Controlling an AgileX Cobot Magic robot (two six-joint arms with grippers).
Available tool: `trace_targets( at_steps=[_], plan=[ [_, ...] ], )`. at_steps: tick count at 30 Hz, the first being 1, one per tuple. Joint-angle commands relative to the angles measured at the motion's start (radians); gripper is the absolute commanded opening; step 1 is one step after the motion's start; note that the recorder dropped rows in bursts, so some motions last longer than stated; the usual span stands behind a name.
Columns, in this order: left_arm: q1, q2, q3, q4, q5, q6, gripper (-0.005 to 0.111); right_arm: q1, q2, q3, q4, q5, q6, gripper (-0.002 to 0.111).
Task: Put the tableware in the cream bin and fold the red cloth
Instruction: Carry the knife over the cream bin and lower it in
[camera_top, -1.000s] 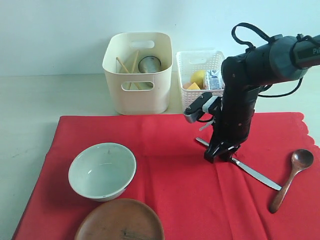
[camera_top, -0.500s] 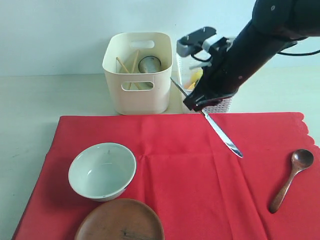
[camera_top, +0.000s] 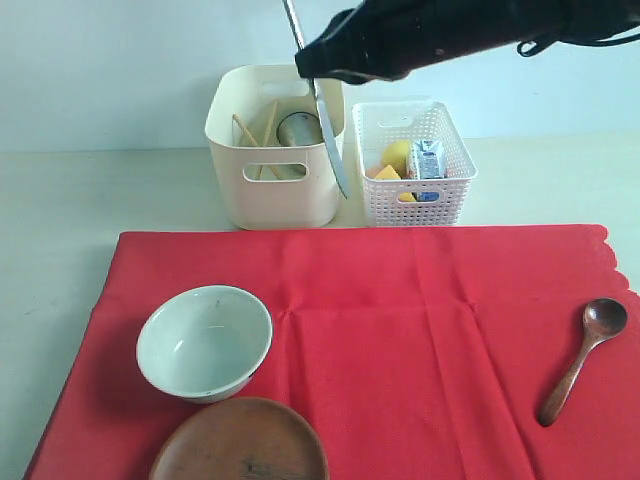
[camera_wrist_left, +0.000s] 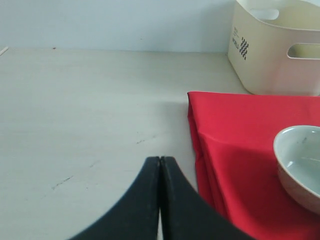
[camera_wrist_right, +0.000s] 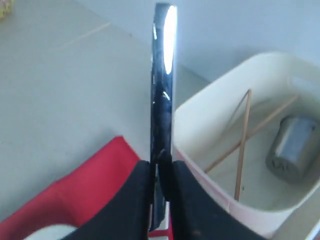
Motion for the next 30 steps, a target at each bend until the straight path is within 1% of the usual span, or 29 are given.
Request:
trace_targets(
  at_steps=[1,6,9,18,30],
  plan=[
    [-0.005,-0.006,0.003,0.001,-0.013,-0.001,0.000,-0.005,0.048,-0.053,0.268,-0.065,-0.243,0.000],
    [-0.005,-0.006,0.003,0.001,-0.013,-0.001,0.000,-0.005,0.137,-0.126,0.572,-0.061,-0.573,0.000],
    [-0.005,-0.006,0.003,0.001,-0.013,-0.001,0.000,-0.005,0.199,-0.184,0.574,-0.059,-0.679,0.000],
    [-0.005,-0.006,0.003,0.001,-0.013,-0.001,0.000,-0.025,0.400,-0.364,0.574,-0.063,-0.717,0.000],
    [-0.005,-0.006,0.003,0.001,-0.013,-0.001,0.000,-0.045,0.538,-0.378,0.574,-0.084,-0.735,0.000]
  ],
)
